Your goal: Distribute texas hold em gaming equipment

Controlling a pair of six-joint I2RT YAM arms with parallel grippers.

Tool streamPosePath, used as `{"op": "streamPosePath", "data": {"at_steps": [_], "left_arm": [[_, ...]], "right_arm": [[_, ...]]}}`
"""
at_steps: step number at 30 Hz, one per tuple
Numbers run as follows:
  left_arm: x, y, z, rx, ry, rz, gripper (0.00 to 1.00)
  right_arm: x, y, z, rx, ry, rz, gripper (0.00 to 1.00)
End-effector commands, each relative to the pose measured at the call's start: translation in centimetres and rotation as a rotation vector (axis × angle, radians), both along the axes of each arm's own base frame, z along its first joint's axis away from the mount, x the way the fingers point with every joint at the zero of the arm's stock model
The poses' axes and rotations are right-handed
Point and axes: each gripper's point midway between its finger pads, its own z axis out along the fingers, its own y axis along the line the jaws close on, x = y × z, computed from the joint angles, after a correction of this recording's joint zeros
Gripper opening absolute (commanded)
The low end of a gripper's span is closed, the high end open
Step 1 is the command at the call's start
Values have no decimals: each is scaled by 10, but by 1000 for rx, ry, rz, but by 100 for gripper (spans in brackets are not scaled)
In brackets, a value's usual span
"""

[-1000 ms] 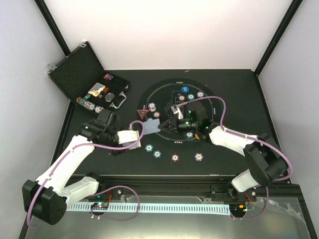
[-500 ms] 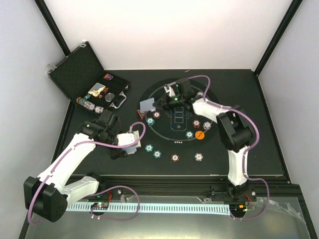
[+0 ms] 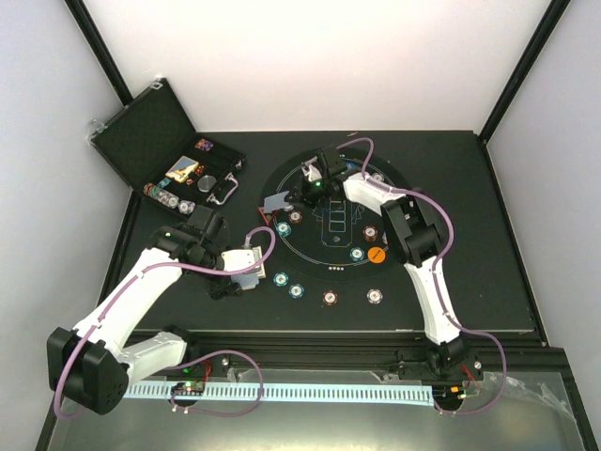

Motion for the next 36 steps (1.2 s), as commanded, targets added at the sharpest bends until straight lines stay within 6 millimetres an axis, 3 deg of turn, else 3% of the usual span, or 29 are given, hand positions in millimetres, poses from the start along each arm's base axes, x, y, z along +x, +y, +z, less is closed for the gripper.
{"op": "streamPosePath", "data": {"at_steps": [1, 5, 9, 17, 21, 28, 36], "left_arm": [[12, -2, 15, -8, -51, 1, 2], [18, -5, 23, -21, -61, 0, 2], [21, -8, 26, -30, -63, -1, 2], [21, -9, 30, -39, -65, -4, 2], [21, -10, 30, -45, -65, -6, 2], [18, -11, 31, -58, -64, -8, 2], [17, -12, 34, -67, -67, -10, 1]], "right_arm": [[-1, -16, 26, -102, -80, 13, 36], [-19, -30, 61, -87, -161, -6, 60], [-58, -32, 87, -5, -207, -17, 69], [-183, 10, 125, 231, -216, 132, 85], [-227, 24, 127, 367, -167, 173, 87], [-261, 45, 114, 433, -81, 227, 87], [-269, 68, 113, 459, -53, 268, 85]]}}
